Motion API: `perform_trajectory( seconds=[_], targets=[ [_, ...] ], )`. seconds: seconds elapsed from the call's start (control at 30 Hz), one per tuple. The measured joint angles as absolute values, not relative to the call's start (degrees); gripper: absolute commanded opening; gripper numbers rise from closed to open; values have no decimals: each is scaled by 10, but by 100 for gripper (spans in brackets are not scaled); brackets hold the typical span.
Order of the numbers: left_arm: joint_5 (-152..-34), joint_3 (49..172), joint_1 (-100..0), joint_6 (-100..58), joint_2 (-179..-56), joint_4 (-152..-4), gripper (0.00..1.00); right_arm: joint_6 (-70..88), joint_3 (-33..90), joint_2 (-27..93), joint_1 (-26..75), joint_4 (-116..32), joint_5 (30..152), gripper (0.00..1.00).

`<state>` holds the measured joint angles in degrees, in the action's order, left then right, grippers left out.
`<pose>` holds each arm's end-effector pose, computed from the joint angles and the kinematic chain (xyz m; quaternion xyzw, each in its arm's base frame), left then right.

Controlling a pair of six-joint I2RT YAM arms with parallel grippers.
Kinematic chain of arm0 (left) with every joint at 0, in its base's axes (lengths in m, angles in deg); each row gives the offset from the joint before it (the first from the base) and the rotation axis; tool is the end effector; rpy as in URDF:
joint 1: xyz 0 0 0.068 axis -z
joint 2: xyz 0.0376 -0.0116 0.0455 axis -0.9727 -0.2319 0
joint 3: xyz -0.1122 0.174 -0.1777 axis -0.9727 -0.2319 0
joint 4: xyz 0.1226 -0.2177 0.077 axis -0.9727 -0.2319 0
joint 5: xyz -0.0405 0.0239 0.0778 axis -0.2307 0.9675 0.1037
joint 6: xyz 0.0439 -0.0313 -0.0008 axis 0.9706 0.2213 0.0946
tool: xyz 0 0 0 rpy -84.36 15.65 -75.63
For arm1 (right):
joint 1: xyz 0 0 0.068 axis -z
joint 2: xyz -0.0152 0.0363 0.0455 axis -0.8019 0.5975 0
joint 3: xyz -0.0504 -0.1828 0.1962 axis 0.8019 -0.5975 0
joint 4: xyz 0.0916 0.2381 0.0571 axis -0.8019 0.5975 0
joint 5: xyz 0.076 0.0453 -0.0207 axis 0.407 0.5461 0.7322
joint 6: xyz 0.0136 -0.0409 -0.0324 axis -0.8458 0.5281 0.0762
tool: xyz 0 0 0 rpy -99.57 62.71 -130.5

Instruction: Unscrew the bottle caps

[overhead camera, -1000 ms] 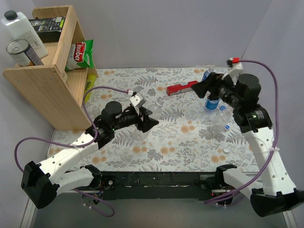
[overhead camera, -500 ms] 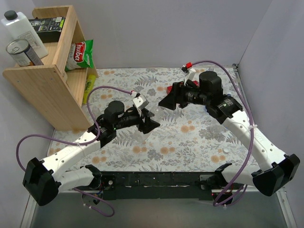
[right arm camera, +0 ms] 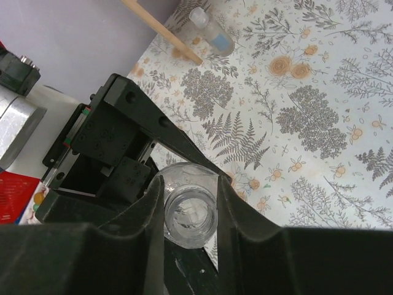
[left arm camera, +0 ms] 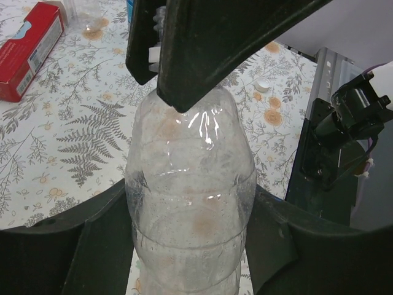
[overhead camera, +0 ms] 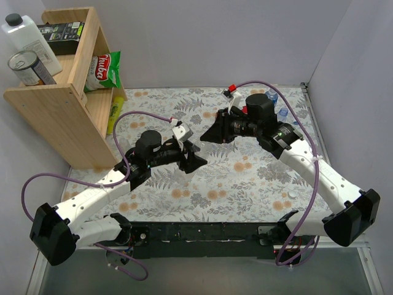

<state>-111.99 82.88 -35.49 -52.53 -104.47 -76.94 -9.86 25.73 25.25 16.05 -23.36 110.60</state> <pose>0.1781 -0.1771 0.3038 0.1340 0.7701 -0.5371 0.3171 0.2201 0.1878 0.3909 -0.2149 0.7742 0.4567 0.3819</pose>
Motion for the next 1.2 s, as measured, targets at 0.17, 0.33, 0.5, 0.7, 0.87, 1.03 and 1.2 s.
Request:
perform_trajectory(
  seconds=[0.17,0.33,0.5,0.7,0.87,1.03,1.2],
  targets=[
    [-1118,829,-355,-526,-1045,-770,79,-99,257,252,160,-232,1102,1],
    [-1102,829,-354,-537,-1045,-768,98,-79,257,237,153,-196,1053,1],
    [-1087,829,-354,-550,-1045,-768,98,-47,258,187,150,-93,921,1],
    [-1086,829,-365,-573,-1045,-763,98,-38,230,96,156,26,717,1],
    [-1081,829,-379,-585,-1045,-761,98,-51,166,23,171,85,582,1],
    [-1075,829,-380,-590,-1045,-762,98,-53,107,-9,179,90,503,1],
    [-1074,829,-380,-591,-1045,-762,98,-55,67,-12,189,91,456,1]
  ],
)
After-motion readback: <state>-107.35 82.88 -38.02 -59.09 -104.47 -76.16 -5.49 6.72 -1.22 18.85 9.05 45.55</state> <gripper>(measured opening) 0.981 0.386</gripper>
